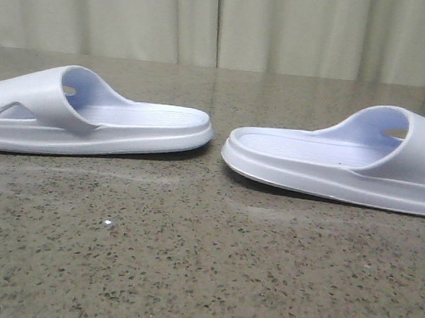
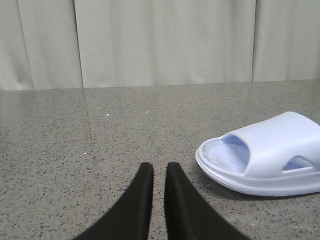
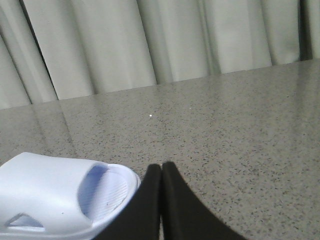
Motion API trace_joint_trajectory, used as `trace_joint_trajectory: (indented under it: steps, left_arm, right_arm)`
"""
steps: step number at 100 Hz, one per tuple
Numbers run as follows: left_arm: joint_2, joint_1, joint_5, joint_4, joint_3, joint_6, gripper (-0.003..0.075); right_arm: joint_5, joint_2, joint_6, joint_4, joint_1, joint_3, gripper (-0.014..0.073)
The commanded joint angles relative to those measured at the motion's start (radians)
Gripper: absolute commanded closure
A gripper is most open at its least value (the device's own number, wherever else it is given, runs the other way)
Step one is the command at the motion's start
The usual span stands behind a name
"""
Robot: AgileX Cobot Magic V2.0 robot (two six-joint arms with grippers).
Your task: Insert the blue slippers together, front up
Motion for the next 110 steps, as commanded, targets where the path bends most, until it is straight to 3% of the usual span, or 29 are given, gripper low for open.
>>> trace_joint_trajectory:
  steps: [1, 110]
  left_arm:
    - [-0.030, 0.002, -0.084, -0.006, 0.009, -0.009, 0.0704]
    - [-0.030, 0.002, -0.084, 0.005, 0.009, -0.009, 0.0704]
  right_arm:
    - [-0.075, -0.022, -0.003, -0.013, -0.006, 0.021, 0.0701]
    - [-0.075, -0.022, -0.003, -0.013, -0.006, 0.021, 0.0701]
